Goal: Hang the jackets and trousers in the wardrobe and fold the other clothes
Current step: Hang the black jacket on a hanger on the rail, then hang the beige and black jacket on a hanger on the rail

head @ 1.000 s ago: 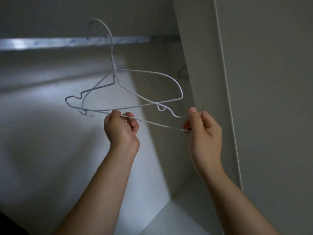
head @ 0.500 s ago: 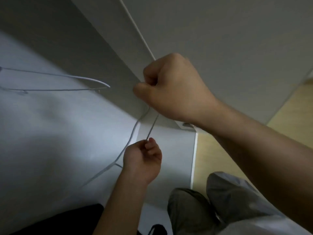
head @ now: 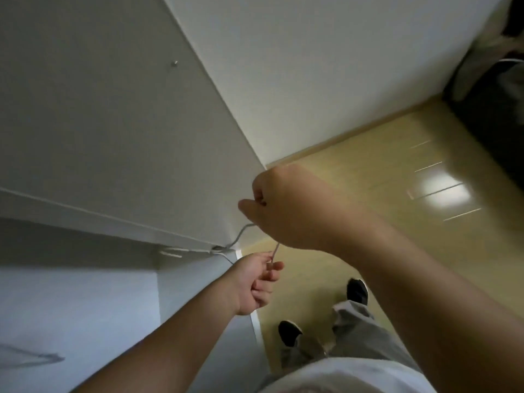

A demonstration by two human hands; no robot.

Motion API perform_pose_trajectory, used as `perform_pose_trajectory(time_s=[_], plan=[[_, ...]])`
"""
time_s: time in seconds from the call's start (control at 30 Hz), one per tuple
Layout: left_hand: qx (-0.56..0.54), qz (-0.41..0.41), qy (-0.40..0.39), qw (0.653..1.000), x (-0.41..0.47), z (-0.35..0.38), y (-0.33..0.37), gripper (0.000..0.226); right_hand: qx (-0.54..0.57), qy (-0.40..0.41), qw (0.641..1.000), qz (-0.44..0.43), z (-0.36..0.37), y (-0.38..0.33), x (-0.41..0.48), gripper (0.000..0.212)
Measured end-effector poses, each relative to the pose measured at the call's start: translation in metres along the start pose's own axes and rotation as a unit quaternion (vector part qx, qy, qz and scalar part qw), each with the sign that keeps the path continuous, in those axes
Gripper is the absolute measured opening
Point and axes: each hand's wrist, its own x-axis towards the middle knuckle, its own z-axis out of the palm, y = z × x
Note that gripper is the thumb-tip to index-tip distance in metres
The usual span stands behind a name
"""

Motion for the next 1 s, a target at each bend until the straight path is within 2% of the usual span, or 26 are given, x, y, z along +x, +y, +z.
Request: perform_pose_trajectory(time_s=[0.13,0.27,0.33,0.4,0.47,0.53,0.63,0.73,0.83,1.0], plan=[[0.068,0.041,-0.053,0.995,0.008,0.104,0.047,0.03,0.005,0.082,0.992,0.096,-0.07,0.059,-0.043,0.041],[0.158,0.1,-0.11,0.976,0.008,0.226,0.091,0.063,-0.015,0.186,0.966,0.177,-0.129,0.116,-0.078,0.037],[0.198,0.121,-0.142,0.962,0.006,0.286,0.108,0.069,-0.022,0.234,0.947,0.22,-0.157,0.146,-0.099,0.035],[0.217,0.124,-0.16,0.955,0.006,0.333,0.123,0.064,-0.024,0.273,0.926,0.26,-0.181,0.175,-0.118,0.034],[0.211,0.119,-0.168,0.956,0.011,0.374,0.138,0.042,-0.002,0.301,0.903,0.307,-0.202,0.204,-0.135,0.029],[0.197,0.113,-0.172,0.958,0.02,0.411,0.153,0.021,0.009,0.304,0.886,0.35,-0.22,0.231,-0.149,0.024],[0.195,0.134,-0.183,0.954,0.037,0.463,0.182,0.007,0.001,0.302,0.871,0.388,-0.247,0.272,-0.162,0.023],[0.265,0.21,-0.167,0.926,0.059,0.524,0.214,0.018,0.071,0.334,0.831,0.439,-0.278,0.32,-0.166,0.026],[0.315,0.295,-0.151,0.889,0.087,0.591,0.246,0.022,0.082,0.343,0.807,0.473,-0.307,0.367,-0.159,0.026],[0.359,0.289,-0.112,0.88,0.123,0.689,0.304,0.017,0.043,0.383,0.763,0.52,-0.363,0.431,-0.149,0.03]])
